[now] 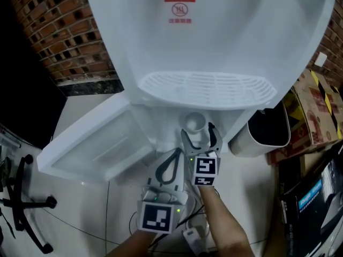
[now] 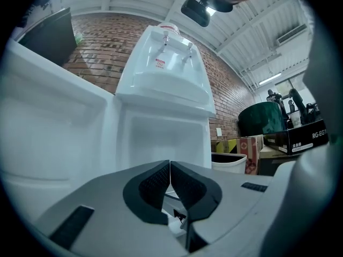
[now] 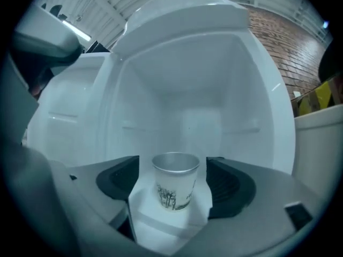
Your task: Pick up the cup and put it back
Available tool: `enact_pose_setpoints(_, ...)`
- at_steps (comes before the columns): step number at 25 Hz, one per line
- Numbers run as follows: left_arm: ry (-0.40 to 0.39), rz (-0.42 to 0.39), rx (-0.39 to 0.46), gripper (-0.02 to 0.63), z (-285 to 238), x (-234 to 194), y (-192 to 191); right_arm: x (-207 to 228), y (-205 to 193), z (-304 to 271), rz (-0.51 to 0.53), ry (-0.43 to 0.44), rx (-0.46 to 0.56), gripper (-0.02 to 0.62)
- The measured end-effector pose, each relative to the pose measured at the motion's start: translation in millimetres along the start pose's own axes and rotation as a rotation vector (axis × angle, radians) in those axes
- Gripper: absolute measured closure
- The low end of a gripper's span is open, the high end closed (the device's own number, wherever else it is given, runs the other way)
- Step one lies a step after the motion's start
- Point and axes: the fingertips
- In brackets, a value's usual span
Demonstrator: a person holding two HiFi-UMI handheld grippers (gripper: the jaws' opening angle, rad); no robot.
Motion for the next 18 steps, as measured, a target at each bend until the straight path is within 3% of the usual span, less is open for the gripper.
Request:
enact_pose_setpoints(8,0.001,-0.009,-0.024,0.603,1.2,-7.7,-8.7,-0.5,-8.5,-32.1,0.022,0.023,-0.031,0.195)
enact_pose_setpoints(10,0.006,-0.010,-0.029,0.604,3.1,-9.8,-10.4,-3.7,-8.4,-34.3,0.055,0.033,-0.043,0.255)
enact_pose_setpoints(18,0.021,-0.030,-0.016,0.604,6.5,-15.9,0.3,-14.4,12.0,6.1,0.089,0.054,-0.024,0.259)
Point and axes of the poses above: the fingertips, and each gripper's own axes: z backward along the fingers, x to its right, y out of its top, and after that the axes turned 12 degrees about -x, right-handed
